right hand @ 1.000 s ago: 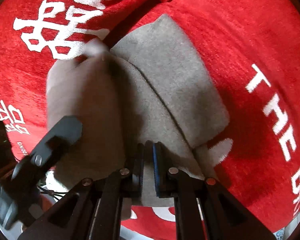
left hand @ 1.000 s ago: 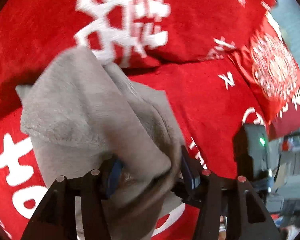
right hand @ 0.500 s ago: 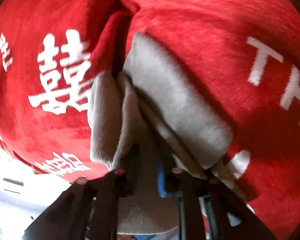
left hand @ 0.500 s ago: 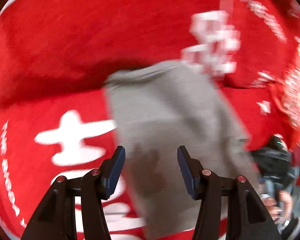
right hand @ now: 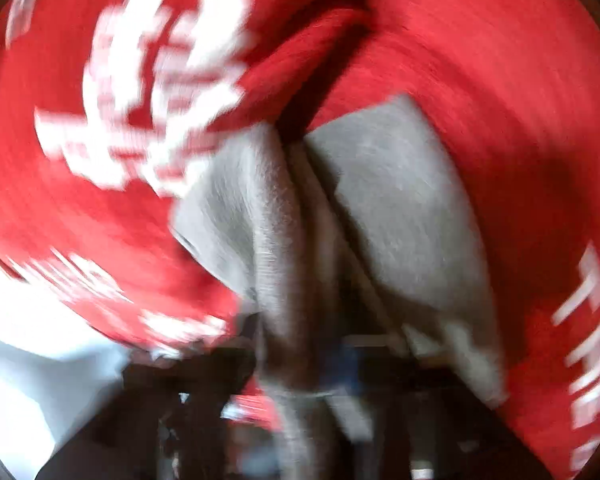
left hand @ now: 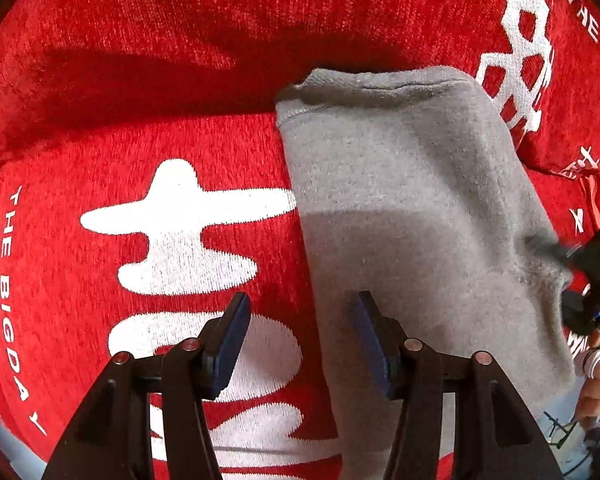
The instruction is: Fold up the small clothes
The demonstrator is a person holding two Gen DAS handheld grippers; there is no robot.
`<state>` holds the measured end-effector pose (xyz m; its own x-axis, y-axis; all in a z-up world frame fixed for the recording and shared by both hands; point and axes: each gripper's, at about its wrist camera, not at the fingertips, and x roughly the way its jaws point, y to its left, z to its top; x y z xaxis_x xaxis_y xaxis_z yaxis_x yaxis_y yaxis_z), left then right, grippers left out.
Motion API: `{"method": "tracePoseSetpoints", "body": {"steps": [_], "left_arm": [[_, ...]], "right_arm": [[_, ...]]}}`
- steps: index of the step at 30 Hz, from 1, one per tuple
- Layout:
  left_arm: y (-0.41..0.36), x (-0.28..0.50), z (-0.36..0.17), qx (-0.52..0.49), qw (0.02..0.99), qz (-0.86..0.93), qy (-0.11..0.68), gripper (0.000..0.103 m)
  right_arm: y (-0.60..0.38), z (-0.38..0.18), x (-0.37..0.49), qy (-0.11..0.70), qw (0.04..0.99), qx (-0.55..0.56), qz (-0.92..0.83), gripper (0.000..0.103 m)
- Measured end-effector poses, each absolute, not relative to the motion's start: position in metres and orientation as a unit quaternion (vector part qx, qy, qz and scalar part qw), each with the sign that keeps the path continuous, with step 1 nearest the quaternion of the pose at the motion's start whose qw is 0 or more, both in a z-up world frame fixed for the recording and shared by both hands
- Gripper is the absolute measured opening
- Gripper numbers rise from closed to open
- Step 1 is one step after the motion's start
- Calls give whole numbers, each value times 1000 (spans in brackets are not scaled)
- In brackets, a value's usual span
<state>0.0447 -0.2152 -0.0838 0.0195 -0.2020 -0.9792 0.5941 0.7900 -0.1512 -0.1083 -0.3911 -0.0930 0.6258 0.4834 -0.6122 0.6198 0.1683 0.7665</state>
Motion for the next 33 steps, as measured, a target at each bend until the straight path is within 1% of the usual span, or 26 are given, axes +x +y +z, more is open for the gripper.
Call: {"method": "tracePoseSetpoints", "body": {"steps": [1, 3, 5, 7, 9, 10, 11, 12, 16, 20, 24, 26, 30, 32, 33], "left_arm": [[-214, 45, -82, 153, 698, -286, 638, 56], [-211, 42, -75, 149, 701, -294, 632, 56], [-217, 35, -75, 154, 701, -302, 628, 56], [-218, 28, -77, 163, 694, -311, 628, 56], [-217, 17, -76, 162, 690, -322, 627, 56], [-218, 15, -77, 163, 692, -322, 625, 65], [-219, 14, -78, 171, 700, -314, 618, 76], [-221, 13, -78, 176, 706, -309, 613, 78], [-213, 16, -77, 165, 702, -303, 622, 78], [-206, 18, -67, 183, 713, -289, 612, 78], [-209, 30, -53, 180, 720, -288, 605, 78], [-213, 36, -51, 180, 727, -283, 599, 78], [-229, 47, -54, 161, 732, -278, 600, 78], [-242, 49, -59, 161, 729, -277, 605, 78], [-245, 49, -63, 164, 726, -274, 608, 78]], "right_arm": [[-389, -79, -102, 444, 656, 607, -56, 14], [-385, -53, -102, 439, 698, 564, -48, 14], [-386, -39, -122, 423, 714, 555, -61, 14], [-391, -48, -144, 424, 705, 561, -96, 14], [-395, -72, -159, 451, 677, 566, -132, 14], [-396, -82, -164, 459, 670, 566, -139, 14], [-397, -91, -168, 466, 665, 566, -143, 15], [-399, -97, -170, 464, 663, 569, -147, 15], [-400, -89, -167, 477, 672, 543, -166, 16], [-403, -75, -162, 504, 673, 503, -201, 16], [-418, -63, -157, 485, 682, 519, -176, 17], [-427, -61, -146, 479, 689, 518, -168, 20], [-445, -65, -127, 480, 686, 517, -176, 20], [-448, -77, -119, 499, 675, 514, -179, 27], [-451, -84, -122, 504, 667, 519, -176, 28]]}}
